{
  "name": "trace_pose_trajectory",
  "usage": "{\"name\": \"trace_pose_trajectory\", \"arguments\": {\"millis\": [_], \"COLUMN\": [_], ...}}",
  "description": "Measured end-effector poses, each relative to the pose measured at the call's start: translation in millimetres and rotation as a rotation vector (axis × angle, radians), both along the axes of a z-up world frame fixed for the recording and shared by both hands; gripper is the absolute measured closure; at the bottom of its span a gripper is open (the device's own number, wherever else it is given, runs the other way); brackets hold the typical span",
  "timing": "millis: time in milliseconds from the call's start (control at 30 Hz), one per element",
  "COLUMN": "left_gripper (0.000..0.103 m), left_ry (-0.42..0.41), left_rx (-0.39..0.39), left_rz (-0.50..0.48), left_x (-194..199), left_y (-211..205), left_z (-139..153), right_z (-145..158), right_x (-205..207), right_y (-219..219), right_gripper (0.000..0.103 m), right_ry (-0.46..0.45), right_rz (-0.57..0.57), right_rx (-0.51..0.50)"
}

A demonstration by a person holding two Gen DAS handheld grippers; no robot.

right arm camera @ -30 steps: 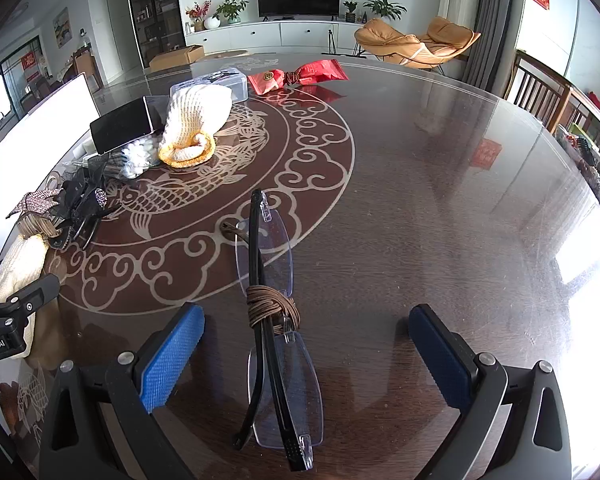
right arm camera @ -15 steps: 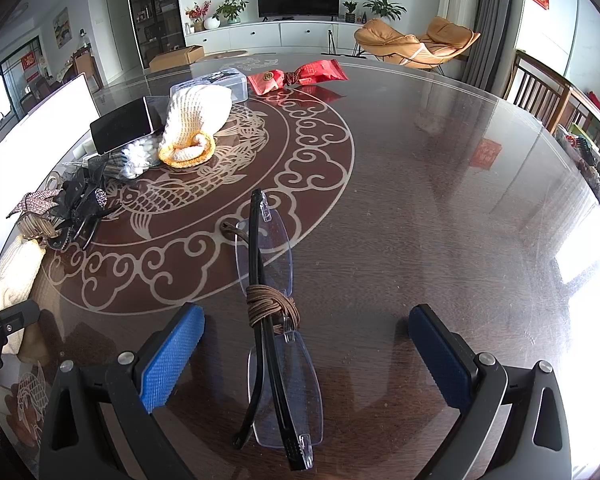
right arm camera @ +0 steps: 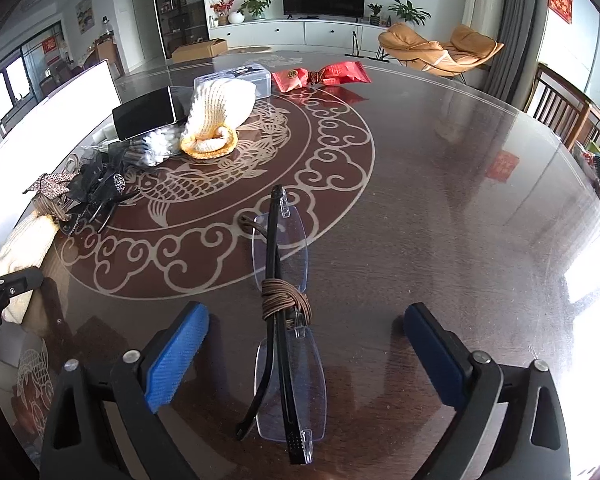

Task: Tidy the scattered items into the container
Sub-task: 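Release the cream glove from the left tool into the box while the right tool drops the glasses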

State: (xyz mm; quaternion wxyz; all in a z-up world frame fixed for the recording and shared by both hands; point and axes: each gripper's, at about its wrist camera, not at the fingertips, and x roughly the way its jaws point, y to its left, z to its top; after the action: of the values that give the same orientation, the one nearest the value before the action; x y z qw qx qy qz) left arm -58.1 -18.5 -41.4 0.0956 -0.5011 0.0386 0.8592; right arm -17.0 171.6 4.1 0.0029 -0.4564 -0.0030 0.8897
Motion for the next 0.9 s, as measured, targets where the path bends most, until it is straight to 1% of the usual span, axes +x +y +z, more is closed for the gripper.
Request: {"name": "trace_pose_trajectory", "arguments": {"millis": [33, 67, 100, 133, 167, 267, 367, 433, 533, 600, 667, 767, 900], "left_gripper": [0.063, 0.063, 0.063, 0.063, 0.063, 0.064, 0.065, 0.065, 0.065, 0.065, 0.065, 0.065, 0.065], "left_ry": [-0.005, -0.010, -0.014, -0.018, -0.022, -0.022, 0.002, 0.001, -0.002, 0.007, 0.025, 0.071, 0.140], "left_rx": [0.010, 0.020, 0.030, 0.041, 0.056, 0.124, 0.174, 0.194, 0.209, 0.225, 0.234, 0.248, 0.286], "left_rz": [-0.002, -0.004, -0.002, 0.001, 0.004, 0.008, 0.012, 0.008, 0.000, -0.002, -0.004, 0.006, 0.058], "left_x": [0, -1, -1, 0, 1, 10, 23, 28, 30, 33, 34, 34, 32], "left_y": [-1, -2, -3, -4, -5, -12, -20, -22, -19, -20, -22, -35, -77], "left_z": [0, 1, 1, 1, 2, 6, 18, 23, 26, 34, 46, 73, 113], "right_z": [3, 5, 7, 8, 9, 15, 35, 42, 43, 47, 55, 71, 104], "right_x": [1, 0, -1, -4, -5, -2, 18, 27, 32, 33, 34, 28, 11], "right_y": [0, 2, 4, 7, 11, 21, 18, 6, -17, -34, -49, -72, -118], "right_gripper": [0.038, 0.064, 0.073, 0.085, 0.088, 0.089, 0.089, 0.089, 0.089, 0.089, 0.089, 0.089, 0.089], "right_ry": [0.012, 0.016, 0.010, 0.000, -0.009, -0.030, 0.011, 0.017, 0.005, 0.009, 0.015, 0.029, 0.066], "right_rz": [0.010, 0.014, 0.014, 0.011, 0.008, -0.004, 0.005, 0.031, 0.080, 0.116, 0.145, 0.193, 0.287], "right_rx": [0.001, 0.000, -0.008, -0.024, -0.050, -0.148, -0.204, -0.213, -0.251, -0.255, -0.263, -0.276, -0.292]}}
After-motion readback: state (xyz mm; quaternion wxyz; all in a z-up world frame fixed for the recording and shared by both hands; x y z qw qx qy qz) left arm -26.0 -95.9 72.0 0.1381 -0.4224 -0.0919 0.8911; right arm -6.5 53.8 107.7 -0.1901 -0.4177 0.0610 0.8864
